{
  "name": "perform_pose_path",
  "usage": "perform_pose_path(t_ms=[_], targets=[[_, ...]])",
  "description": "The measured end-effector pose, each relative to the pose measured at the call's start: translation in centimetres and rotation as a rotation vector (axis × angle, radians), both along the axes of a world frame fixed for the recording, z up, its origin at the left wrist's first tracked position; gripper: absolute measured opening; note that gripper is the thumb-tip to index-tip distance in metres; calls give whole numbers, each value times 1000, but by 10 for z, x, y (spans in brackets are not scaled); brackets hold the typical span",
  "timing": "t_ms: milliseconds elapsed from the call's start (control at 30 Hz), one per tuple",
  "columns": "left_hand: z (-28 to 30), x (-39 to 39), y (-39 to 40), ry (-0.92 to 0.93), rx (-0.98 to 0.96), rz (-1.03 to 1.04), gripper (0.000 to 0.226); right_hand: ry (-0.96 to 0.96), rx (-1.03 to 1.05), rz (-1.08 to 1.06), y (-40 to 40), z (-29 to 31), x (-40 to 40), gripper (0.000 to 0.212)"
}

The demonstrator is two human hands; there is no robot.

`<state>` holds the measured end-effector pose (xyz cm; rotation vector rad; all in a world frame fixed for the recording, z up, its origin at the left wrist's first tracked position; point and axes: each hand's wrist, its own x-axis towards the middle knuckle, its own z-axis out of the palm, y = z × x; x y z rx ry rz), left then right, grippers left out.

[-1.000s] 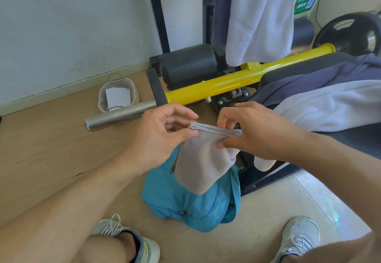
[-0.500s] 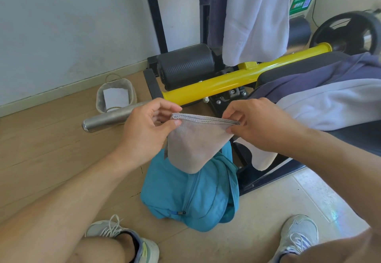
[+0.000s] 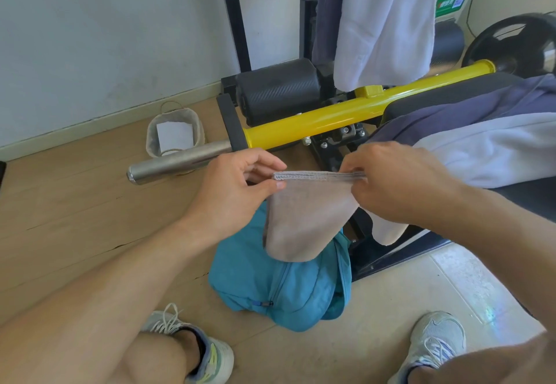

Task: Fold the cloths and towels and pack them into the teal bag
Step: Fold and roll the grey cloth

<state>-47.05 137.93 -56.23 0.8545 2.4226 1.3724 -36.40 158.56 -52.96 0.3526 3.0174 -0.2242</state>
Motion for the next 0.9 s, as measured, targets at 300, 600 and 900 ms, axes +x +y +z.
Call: perform_pose_path(t_ms=[300,600,900], targets=[[-7,-10,-5,7,-94,52,17,256,-329,-78,-2,6,2,29],[-1,-10,-4,27,-30,86,18,396,-393,-113,-6,9,3,30],[3,-2,-3,-52,90,19,21,131,-406,-92,2,5,4,16]])
